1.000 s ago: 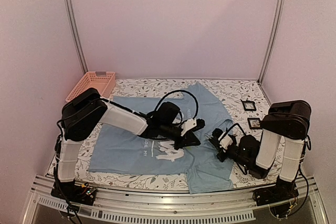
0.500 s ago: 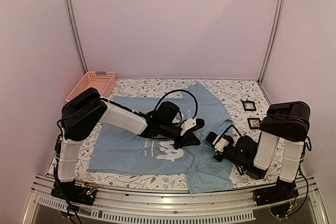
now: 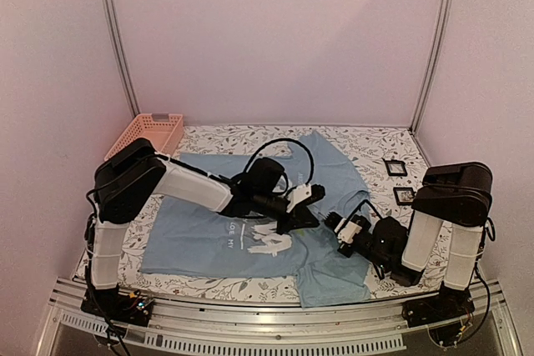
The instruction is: Pin the brooch onto the clothing
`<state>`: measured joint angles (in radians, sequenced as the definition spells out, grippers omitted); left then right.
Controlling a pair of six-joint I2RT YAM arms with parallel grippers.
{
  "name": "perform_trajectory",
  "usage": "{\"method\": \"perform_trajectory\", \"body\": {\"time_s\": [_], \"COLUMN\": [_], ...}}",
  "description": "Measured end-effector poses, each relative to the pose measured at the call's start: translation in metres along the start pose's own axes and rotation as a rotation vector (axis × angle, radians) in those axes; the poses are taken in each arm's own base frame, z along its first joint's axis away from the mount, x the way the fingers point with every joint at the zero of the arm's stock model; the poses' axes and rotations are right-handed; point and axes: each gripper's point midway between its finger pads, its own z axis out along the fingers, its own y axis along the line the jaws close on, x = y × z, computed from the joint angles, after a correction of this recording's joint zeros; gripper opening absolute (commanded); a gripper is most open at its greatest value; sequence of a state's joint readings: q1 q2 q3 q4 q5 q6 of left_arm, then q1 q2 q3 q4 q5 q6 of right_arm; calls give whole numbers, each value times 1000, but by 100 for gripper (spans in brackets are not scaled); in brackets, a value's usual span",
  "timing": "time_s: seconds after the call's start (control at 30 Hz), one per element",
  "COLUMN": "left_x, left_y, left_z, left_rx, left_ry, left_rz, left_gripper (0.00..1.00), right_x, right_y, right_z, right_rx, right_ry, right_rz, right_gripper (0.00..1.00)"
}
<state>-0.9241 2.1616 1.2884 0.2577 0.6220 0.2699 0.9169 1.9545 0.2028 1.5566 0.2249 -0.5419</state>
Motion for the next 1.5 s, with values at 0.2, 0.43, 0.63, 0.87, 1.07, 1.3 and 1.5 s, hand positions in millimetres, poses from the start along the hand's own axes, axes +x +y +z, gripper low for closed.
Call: {"method": "perform_trajectory", "body": {"time_s": [0.2, 0.43, 0.63, 0.87, 1.07, 1.3, 1.5], "left_x": [-2, -1, -1, -1, -1, 0, 0], "left_y": [0, 1, 1, 1, 1, 0, -1], "left_z": [-1, -1, -1, -1, -1, -1, -1], "left_rx": [-1, -3, -4, -2, -1, 1, 7], "left_ry": [-2, -2, -2, -2, -1, 2, 1], "left_rz": [11, 13, 15, 16, 13, 6, 4], "left_gripper": [0, 0, 0, 2, 14, 18, 19], "right_x": [0, -2, 1, -1, 0, -1, -3], "right_y": [1, 6, 11, 11, 11, 10, 9], "right_z": [-1, -1, -5, -9, -11, -11, -11], "right_rx": [7, -11, -35, -41, -43, -41, -38], "right_ry": [6, -2, 0, -5, -1, -3, -11], "right_rz": [-23, -29, -7, 56, 97, 118, 129], "right_gripper": [0, 0, 0, 0, 0, 0, 0]}}
